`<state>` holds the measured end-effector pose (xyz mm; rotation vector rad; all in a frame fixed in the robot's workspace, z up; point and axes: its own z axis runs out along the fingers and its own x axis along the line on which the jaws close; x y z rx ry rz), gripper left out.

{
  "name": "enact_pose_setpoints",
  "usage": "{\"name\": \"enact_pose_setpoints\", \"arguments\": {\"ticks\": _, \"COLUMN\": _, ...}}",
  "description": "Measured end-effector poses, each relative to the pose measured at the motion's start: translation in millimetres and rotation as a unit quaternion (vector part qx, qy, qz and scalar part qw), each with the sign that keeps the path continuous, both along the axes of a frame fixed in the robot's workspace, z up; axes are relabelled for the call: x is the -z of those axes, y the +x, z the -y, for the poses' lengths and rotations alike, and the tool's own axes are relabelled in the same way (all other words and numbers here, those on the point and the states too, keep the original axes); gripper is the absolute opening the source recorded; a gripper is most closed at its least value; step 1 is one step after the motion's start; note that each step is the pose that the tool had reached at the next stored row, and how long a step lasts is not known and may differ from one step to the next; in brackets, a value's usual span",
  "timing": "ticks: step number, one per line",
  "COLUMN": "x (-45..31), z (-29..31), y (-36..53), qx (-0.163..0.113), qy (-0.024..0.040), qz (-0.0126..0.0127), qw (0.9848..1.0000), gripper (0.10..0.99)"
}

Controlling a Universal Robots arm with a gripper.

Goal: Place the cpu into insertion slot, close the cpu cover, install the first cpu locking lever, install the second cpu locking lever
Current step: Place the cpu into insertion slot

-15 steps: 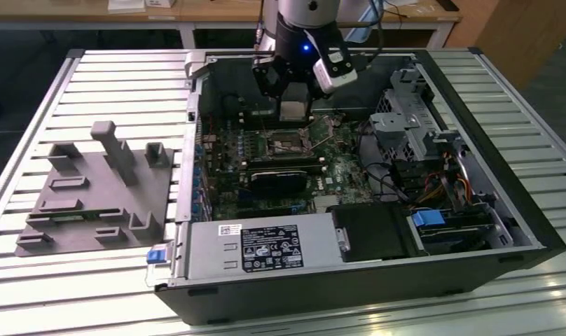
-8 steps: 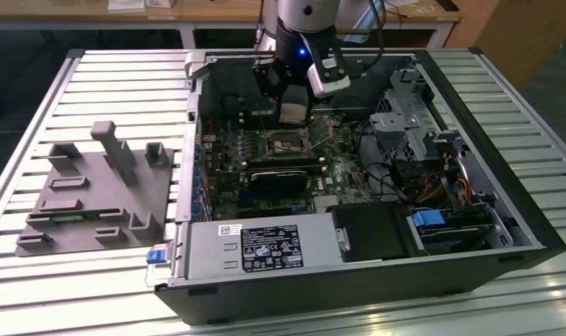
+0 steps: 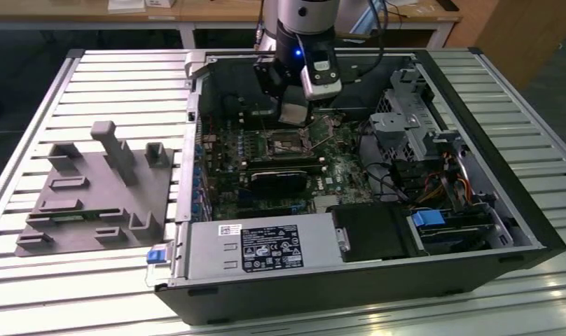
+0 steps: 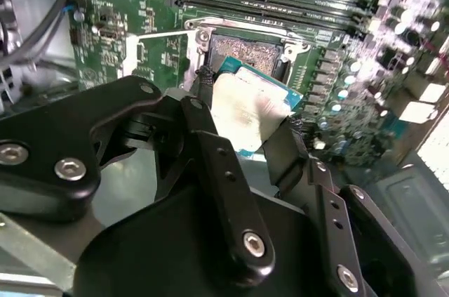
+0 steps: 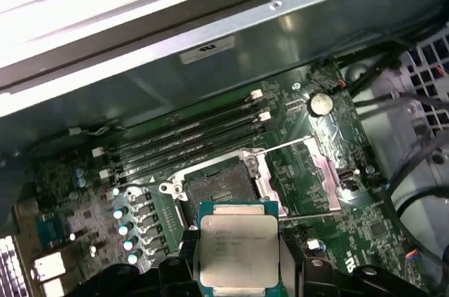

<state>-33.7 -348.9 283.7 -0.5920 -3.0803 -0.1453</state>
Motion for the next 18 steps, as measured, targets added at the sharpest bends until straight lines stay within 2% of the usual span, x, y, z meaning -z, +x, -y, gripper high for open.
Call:
{"name": "enact_pose_setpoints", "arguments": {"ticks": 5, "x": 1.4, "z": 0.0, "y": 0.0, "qx": 0.045, "qy": 0.0, "qz": 0.0, "qw": 0.999, "gripper": 0.533}}
{"name": "enact_pose_setpoints", "arguments": {"ticks": 9, "x": 2.6, "z": 0.0, "y": 0.0, "qx": 0.082, "qy": 0.0, "qz": 0.0, "qw": 0.9967, "gripper": 0.533}}
{"name": "enact_pose_setpoints", "arguments": {"ticks": 14, "x": 4.0, "z": 0.0, "y": 0.0, "qx": 0.127, "qy": 0.0, "qz": 0.0, "qw": 0.9919, "gripper": 0.533}}
{"name": "enact_pose_setpoints", "arguments": {"ticks": 18, "x": 5.2, "z": 0.0, "y": 0.0, "qx": 0.163, "qy": 0.0, "qz": 0.0, "qw": 0.9867, "gripper": 0.533}}
